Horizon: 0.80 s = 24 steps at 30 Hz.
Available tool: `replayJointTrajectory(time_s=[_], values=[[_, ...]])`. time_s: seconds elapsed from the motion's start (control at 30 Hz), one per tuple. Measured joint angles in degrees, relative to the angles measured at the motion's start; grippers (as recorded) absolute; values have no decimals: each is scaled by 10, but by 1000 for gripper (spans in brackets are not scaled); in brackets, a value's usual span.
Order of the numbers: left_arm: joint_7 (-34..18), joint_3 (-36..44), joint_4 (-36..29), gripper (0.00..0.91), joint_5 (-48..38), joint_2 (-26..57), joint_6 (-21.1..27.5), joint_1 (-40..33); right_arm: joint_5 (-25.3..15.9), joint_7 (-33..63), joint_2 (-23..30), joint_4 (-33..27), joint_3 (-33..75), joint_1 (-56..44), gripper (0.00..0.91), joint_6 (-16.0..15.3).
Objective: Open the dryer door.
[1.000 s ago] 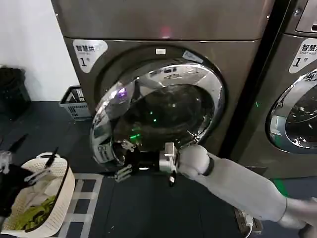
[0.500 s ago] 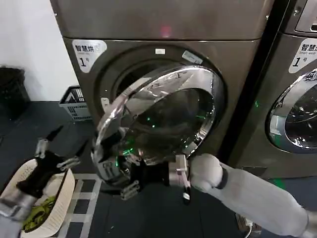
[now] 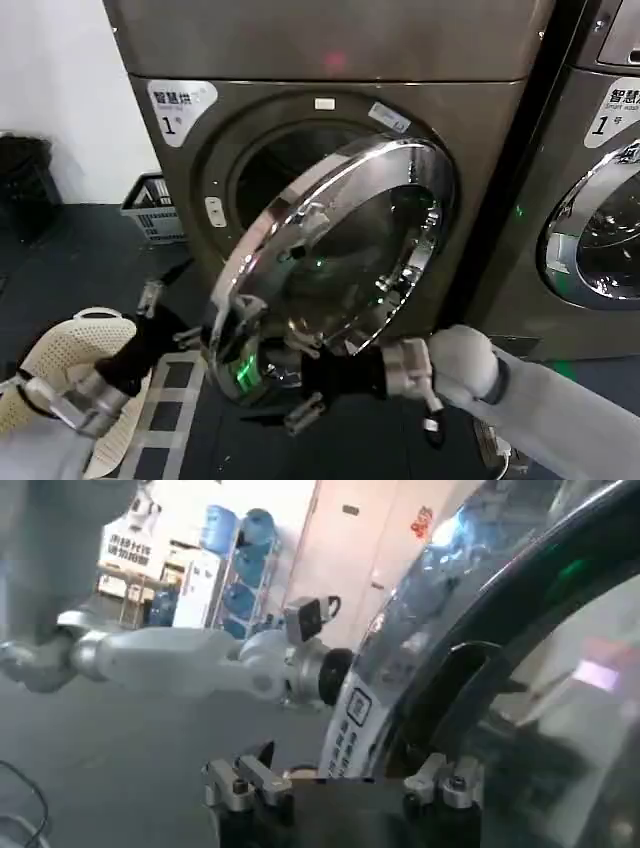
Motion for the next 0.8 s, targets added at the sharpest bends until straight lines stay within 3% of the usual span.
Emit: replayJointTrajectory(time_s=[0.47, 0.8], values=[[6, 119, 6, 907, 25, 22, 8, -45, -38, -73, -92, 56, 87, -91, 907, 52], [31, 184, -14, 907, 41, 32, 1, -50, -52, -86, -144, 97, 253, -252, 907, 83]])
